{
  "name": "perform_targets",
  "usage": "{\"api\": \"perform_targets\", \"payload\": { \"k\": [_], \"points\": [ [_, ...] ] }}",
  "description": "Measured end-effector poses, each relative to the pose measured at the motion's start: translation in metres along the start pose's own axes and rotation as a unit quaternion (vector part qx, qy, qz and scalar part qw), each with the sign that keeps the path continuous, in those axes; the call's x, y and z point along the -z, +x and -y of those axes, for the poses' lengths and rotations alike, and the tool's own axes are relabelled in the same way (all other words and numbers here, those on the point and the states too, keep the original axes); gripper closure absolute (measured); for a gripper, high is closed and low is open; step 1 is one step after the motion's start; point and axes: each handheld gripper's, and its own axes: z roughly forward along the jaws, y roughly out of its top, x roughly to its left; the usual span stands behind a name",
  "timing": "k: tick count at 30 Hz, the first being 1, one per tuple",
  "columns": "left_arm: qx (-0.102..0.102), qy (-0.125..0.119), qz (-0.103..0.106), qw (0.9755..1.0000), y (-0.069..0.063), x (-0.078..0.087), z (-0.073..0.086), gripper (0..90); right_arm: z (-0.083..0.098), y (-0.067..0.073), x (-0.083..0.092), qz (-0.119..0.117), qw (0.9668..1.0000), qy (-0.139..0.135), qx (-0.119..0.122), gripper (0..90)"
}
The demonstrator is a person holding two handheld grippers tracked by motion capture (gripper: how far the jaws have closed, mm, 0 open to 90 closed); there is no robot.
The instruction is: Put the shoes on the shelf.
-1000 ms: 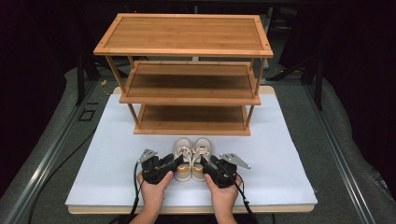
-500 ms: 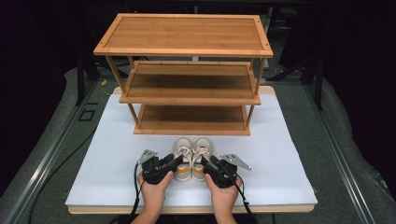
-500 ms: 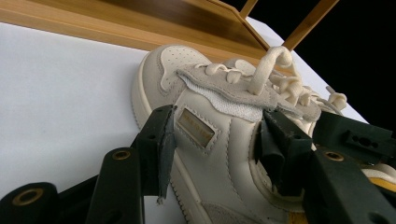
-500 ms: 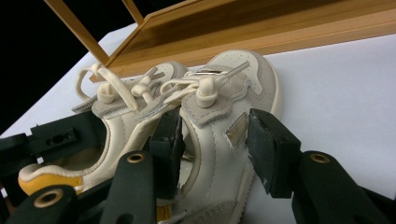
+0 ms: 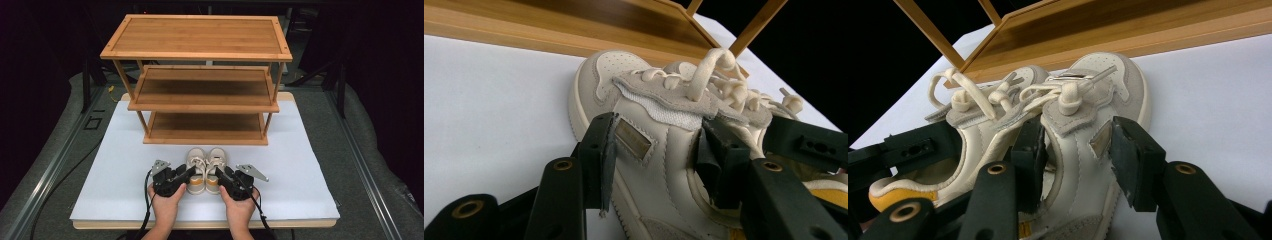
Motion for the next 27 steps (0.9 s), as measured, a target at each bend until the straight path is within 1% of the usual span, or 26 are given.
{"api": "perform_targets", "payload": {
  "k": [1,2,3,5,6,7,9,10,12,13,15,16,18,22,26,27],
  "points": [
    [0.000,0.000,0.000,1.0000,0.0000,0.0000,0.0000,53.8,0.0000,0.0000,0.0000,0.000,1.0000,0.000,0.000,57.9],
    [-0.002,0.001,0.001,1.0000,0.0006,-0.0001,-0.0004,53.8,-0.0001,0.0001,-0.0008,0.006,1.0000,-0.005,0.000,58.0],
    [-0.002,0.001,0.004,1.0000,0.0012,-0.0003,-0.0007,53.9,-0.0007,-0.0002,-0.0002,0.002,1.0000,0.001,0.000,58.1],
    [-0.001,0.002,0.003,1.0000,0.0016,-0.0004,-0.0013,54.1,-0.0006,0.0001,-0.0008,0.002,1.0000,-0.003,0.002,58.4],
    [-0.002,0.002,0.002,1.0000,0.0017,-0.0006,-0.0018,54.3,-0.0008,0.0006,0.0000,0.001,1.0000,0.003,0.002,58.6],
    [-0.001,0.002,0.003,1.0000,0.0019,-0.0007,-0.0022,54.4,-0.0010,0.0028,-0.0011,0.008,1.0000,-0.001,0.005,59.1],
    [-0.001,0.002,0.003,1.0000,0.0022,-0.0008,-0.0028,54.6,-0.0016,0.0040,-0.0008,0.012,0.9999,0.003,0.005,59.3],
    [-0.002,0.003,0.004,1.0000,0.0027,-0.0007,-0.0029,54.6,-0.0019,0.0040,-0.0011,0.007,1.0000,0.002,0.007,59.4],
    [-0.002,0.003,0.006,1.0000,0.0038,-0.0003,-0.0029,54.8,-0.0024,0.0041,-0.0008,0.008,0.9999,0.007,0.009,60.2],
    [-0.001,0.003,0.005,1.0000,0.0039,0.0004,-0.0026,54.9,-0.0015,0.0037,-0.0014,0.005,0.9999,0.002,0.008,60.9],
    [-0.002,0.003,0.004,1.0000,0.0037,0.0008,-0.0026,55.0,-0.0016,0.0037,-0.0007,0.006,0.9999,0.006,0.010,61.3],
    [-0.002,0.003,0.004,1.0000,0.0037,0.0012,-0.0025,55.0,-0.0011,0.0041,-0.0013,0.006,0.9999,0.001,0.008,61.6],
    [0.000,0.003,0.004,1.0000,0.0041,0.0018,-0.0026,55.1,-0.0010,0.0043,-0.0012,0.004,0.9999,0.001,0.011,62.0],
    [0.007,0.005,0.006,0.9999,0.0059,0.0033,-0.0047,55.3,-0.0015,0.0049,-0.0015,0.000,1.0000,0.005,0.003,62.7],
    [0.004,0.006,0.004,1.0000,0.0062,0.0046,-0.0059,55.4,-0.0013,0.0060,-0.0026,0.001,1.0000,0.000,0.003,63.1],
    [0.005,0.006,0.004,1.0000,0.0064,0.0048,-0.0060,55.4,-0.0016,0.0066,-0.0022,0.004,1.0000,0.005,0.004,63.1]
  ]
}}
